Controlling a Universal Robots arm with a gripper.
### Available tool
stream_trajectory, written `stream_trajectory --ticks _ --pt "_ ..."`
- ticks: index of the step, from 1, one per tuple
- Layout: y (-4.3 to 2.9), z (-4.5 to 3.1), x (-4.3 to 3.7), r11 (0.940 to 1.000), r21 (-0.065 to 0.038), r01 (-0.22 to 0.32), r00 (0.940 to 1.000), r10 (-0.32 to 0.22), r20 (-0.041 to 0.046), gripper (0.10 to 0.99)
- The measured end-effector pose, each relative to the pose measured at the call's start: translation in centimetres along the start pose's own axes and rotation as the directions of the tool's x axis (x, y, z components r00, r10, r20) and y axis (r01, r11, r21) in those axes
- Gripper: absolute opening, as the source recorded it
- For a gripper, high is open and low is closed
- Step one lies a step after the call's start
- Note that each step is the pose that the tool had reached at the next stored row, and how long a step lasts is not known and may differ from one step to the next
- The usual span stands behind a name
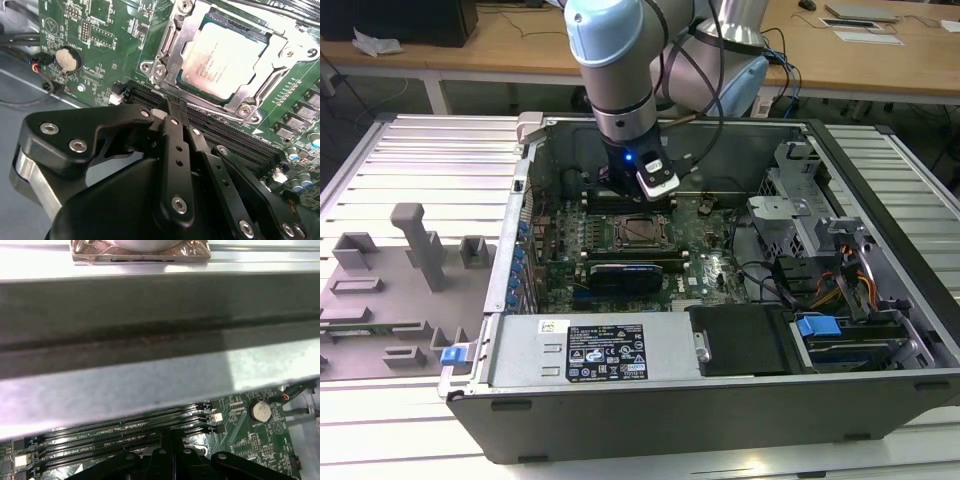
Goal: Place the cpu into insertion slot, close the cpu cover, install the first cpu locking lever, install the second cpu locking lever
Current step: 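Install the first cpu locking lever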
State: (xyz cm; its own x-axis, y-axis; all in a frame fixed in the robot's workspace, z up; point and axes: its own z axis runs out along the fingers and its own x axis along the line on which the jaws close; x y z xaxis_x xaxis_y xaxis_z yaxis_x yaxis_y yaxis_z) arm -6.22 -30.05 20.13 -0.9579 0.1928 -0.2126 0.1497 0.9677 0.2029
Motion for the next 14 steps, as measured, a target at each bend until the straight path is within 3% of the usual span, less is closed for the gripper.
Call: stream_trajectory --ticks 9,14 --pt "-0.07 0.53 0.14 0.9986 0.012 -0.052 0.9986 0.052 0.0117 0.106" --pt "0.00 0.18 0.07 0.9985 0.012 -0.053 0.9985 0.053 0.0119 0.106"
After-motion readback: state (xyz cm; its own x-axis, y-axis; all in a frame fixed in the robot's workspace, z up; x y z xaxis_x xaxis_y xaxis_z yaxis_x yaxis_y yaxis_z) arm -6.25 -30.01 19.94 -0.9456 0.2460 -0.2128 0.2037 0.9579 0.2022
